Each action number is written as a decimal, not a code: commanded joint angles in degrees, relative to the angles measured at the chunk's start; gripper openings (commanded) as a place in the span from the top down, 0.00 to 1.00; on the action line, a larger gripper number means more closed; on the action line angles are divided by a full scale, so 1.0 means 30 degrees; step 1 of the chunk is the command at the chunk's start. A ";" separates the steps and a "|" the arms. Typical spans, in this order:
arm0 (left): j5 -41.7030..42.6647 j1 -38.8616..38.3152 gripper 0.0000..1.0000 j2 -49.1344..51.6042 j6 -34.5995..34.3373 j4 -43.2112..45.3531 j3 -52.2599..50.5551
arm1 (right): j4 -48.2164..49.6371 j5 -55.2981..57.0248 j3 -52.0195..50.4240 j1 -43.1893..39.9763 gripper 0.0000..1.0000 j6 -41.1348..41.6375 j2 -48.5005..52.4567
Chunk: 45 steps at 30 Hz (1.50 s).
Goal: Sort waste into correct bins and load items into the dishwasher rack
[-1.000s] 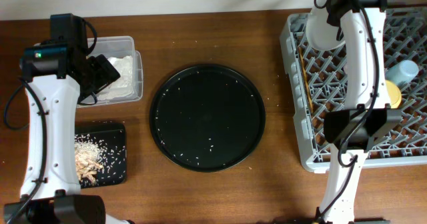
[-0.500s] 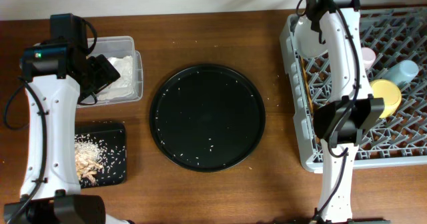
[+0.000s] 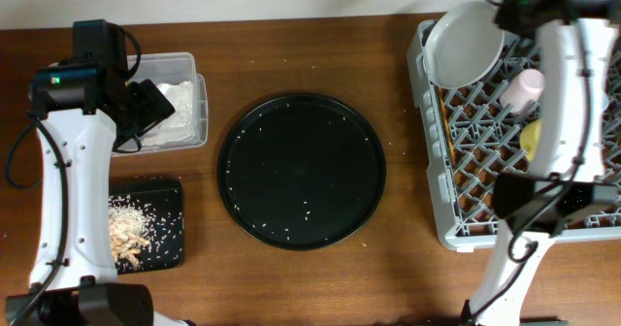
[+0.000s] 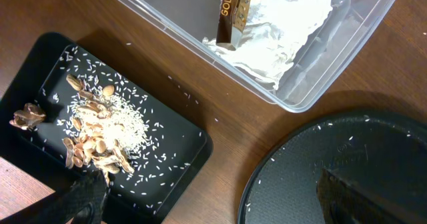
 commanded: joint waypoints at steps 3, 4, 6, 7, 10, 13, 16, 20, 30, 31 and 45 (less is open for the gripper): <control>-0.0146 0.0044 0.01 -0.0255 0.0022 -0.0022 0.0051 | 0.0248 -0.9100 -0.0102 -0.4889 0.96 0.0525 0.1275; -0.0153 0.0044 0.01 -0.0255 0.0022 -0.0022 0.0051 | 0.0051 -0.9122 -0.0153 -0.5020 0.96 0.0517 0.1676; -0.0153 0.0044 0.01 -0.0255 0.0022 -0.0015 0.0051 | -0.0022 -1.0207 -0.0240 -0.4612 0.96 0.0080 0.2790; -0.0153 0.0044 0.01 -0.0255 0.0022 -0.0015 0.0051 | 0.0007 -1.0309 -0.0248 -0.4328 0.96 0.0080 0.3133; -0.0146 0.0044 0.01 -0.0255 0.0022 -0.0022 0.0051 | 0.0095 -1.0331 -0.0240 -0.3373 0.96 0.0080 0.3993; -0.0153 0.0044 0.01 -0.0255 0.0022 -0.0022 0.0051 | 0.0087 -1.1183 -0.0233 -0.2914 0.96 -0.0138 0.3949; -0.0146 0.0044 0.01 -0.0255 0.0022 -0.0015 0.0051 | 0.0444 -1.4440 -0.0160 -0.3213 0.96 -0.1195 0.3322; -0.0146 0.0044 0.01 -0.0255 0.0022 -0.0015 0.0051 | 0.0437 -1.7894 0.0947 -0.3184 0.96 -0.1581 0.1902; -0.0146 0.0044 0.01 -0.0255 0.0022 -0.0022 0.0051 | -0.2834 -1.5438 0.1268 -0.3184 0.96 -0.3024 0.0219; -0.0146 0.0044 0.01 -0.0255 0.0022 -0.0022 0.0051 | -0.3220 -1.4673 0.1268 -0.3184 0.96 -0.3031 -0.0546; -0.0146 0.0044 0.01 -0.0255 0.0022 -0.0022 0.0051 | -0.5304 -0.8714 -1.1169 0.5311 0.02 -0.3497 -1.8695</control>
